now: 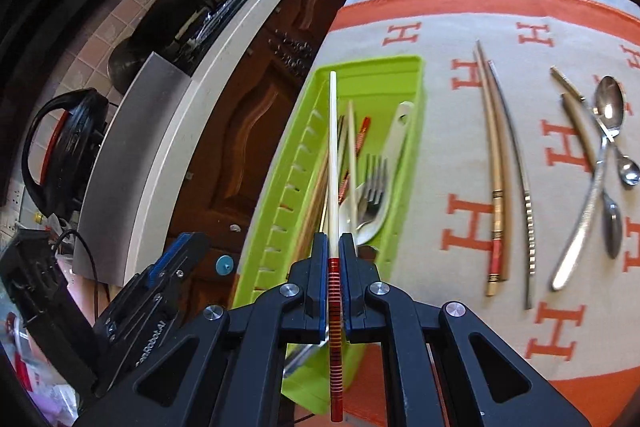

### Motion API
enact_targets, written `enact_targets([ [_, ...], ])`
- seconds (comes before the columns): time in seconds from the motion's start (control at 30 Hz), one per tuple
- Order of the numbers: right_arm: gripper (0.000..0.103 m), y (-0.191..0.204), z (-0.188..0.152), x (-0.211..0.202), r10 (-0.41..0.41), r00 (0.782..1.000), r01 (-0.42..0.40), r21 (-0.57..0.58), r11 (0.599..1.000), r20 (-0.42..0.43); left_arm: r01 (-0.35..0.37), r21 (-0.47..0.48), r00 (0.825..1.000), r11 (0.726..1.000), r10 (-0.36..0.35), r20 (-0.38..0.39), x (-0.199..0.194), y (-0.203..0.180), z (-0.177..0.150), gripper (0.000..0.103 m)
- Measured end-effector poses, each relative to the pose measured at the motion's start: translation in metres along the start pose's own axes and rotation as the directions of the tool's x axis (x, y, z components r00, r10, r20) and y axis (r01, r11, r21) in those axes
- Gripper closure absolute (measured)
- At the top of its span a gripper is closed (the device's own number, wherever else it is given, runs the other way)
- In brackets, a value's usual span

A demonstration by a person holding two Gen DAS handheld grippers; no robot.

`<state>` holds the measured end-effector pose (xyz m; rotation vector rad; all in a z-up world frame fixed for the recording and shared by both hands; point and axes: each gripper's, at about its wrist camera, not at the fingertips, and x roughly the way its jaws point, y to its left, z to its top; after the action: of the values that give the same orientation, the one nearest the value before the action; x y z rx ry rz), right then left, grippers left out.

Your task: Organize utensils

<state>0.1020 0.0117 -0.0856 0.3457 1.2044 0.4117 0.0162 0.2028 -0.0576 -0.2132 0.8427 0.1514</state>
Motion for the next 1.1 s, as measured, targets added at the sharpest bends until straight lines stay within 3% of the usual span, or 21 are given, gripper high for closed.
enact_targets([
  [0.2, 0.094, 0.013, 0.001, 0.029, 0.046, 0.996, -0.043, 0.044, 0.998, -0.070, 0.009, -0.002, 1.000, 1.000, -0.009, -0.015, 0.006, 0.002, -0.003, 0.083],
  [0.33, 0.072, 0.013, 0.000, 0.029, 0.063, 0.997, -0.061, 0.053, 0.997, -0.053, 0.019, 0.014, 1.000, 1.000, -0.019, -0.025, 0.010, -0.006, -0.005, 0.083],
  [0.37, 0.071, 0.014, -0.001, 0.027, 0.053, 0.998, -0.051, 0.042, 0.998, -0.038, 0.022, 0.018, 0.999, 1.000, -0.021, -0.027, 0.011, -0.007, -0.006, 0.083],
  [0.73, 0.070, -0.030, -0.009, -0.011, -0.053, 0.997, 0.054, -0.011, 0.998, 0.055, 0.064, 0.079, 0.996, 0.995, -0.058, -0.067, 0.018, -0.040, -0.016, 0.083],
  [1.1, 0.070, -0.102, -0.030, -0.061, -0.163, 0.969, 0.166, -0.003, 0.986, 0.187, 0.161, 0.178, 0.986, 0.971, -0.148, -0.083, 0.014, -0.100, -0.022, 0.083],
])
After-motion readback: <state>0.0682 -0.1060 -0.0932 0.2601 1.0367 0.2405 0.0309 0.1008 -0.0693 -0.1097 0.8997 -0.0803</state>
